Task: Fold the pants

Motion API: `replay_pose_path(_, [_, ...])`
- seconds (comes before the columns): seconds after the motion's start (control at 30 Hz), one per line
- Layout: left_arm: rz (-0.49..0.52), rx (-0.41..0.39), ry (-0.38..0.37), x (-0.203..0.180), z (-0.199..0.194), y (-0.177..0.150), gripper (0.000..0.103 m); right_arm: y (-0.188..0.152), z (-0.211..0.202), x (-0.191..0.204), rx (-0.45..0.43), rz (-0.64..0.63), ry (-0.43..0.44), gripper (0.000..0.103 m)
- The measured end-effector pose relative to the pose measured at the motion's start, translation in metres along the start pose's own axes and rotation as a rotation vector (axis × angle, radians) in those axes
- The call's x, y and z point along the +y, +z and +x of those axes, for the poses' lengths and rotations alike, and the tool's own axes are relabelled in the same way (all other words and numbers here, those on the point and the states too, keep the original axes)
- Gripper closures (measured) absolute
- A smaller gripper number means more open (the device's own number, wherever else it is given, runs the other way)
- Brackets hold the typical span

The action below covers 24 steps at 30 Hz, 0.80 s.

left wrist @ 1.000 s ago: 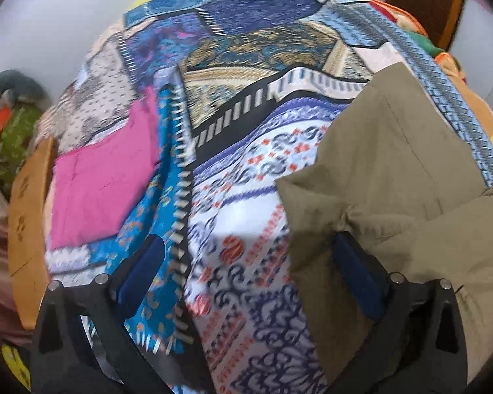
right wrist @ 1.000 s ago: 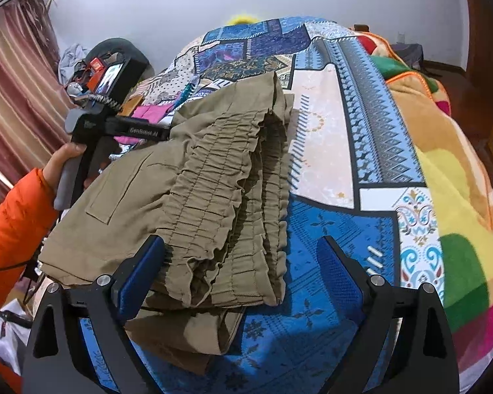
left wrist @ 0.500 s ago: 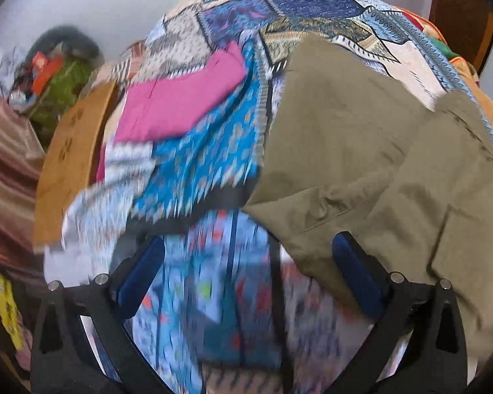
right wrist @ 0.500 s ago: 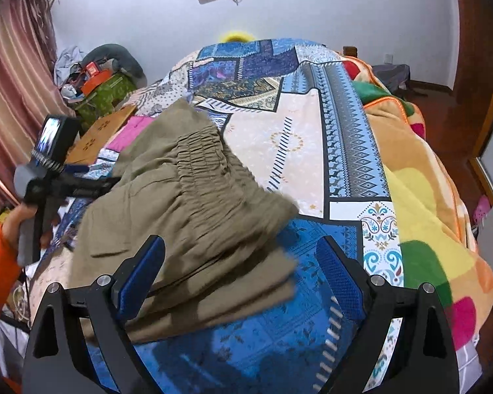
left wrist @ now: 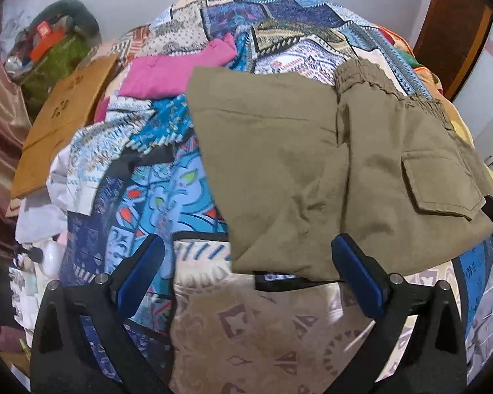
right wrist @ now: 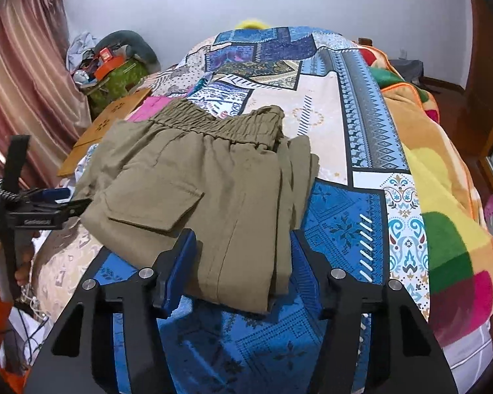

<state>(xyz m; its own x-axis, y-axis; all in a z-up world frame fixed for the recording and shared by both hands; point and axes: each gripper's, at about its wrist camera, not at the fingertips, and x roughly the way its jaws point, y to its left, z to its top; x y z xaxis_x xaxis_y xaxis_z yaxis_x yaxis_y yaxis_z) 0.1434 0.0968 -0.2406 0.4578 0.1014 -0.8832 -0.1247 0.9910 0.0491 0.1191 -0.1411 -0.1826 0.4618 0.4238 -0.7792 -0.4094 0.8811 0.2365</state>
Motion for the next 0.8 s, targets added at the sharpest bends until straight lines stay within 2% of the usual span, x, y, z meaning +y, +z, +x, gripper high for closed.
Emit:
replay_pose_path(0.1, [-0.018, -0.018, 0.044, 0.014, 0.002, -0.001, 0.0, -0.003, 0.005, -0.001, 0.012, -0.001, -0.006, 0.053])
replay_pose_path(0.2, [-0.065, 0.003, -0.014, 0.03, 0.011, -0.004, 0.0, -0.008, 0.009, -0.003, 0.019, -0.002, -0.01, 0.053])
replay_pose_path(0.27, [-0.082, -0.001, -0.022, 0.036, 0.01, -0.006, 0.0, -0.008, 0.008, -0.004, 0.019, 0.007, -0.007, 0.053])
replay_pose_path(0.4, [-0.083, 0.003, 0.126, 0.049, 0.01, -0.01, 0.0, -0.009, 0.004, -0.004, 0.016, 0.007, -0.024, 0.053])
replay_pose_path(0.5, [-0.089, 0.033, 0.121, 0.06, 0.008, -0.01, 0.007, -0.009, 0.0, -0.004, 0.018, -0.001, -0.037, 0.053])
replay_pose_path(0.57, [-0.059, 0.007, 0.125, 0.058, -0.002, -0.006, 0.007, -0.007, -0.006, -0.004, 0.013, -0.004, -0.046, 0.053])
replay_pose_path(0.63, [-0.025, -0.042, 0.103, 0.047, -0.017, 0.001, 0.007, -0.003, -0.011, -0.004, 0.003, -0.007, -0.048, 0.053])
replay_pose_path(0.8, [0.049, -0.146, -0.044, 0.007, -0.04, 0.03, 0.007, 0.018, -0.018, -0.001, -0.035, -0.027, -0.024, 0.053])
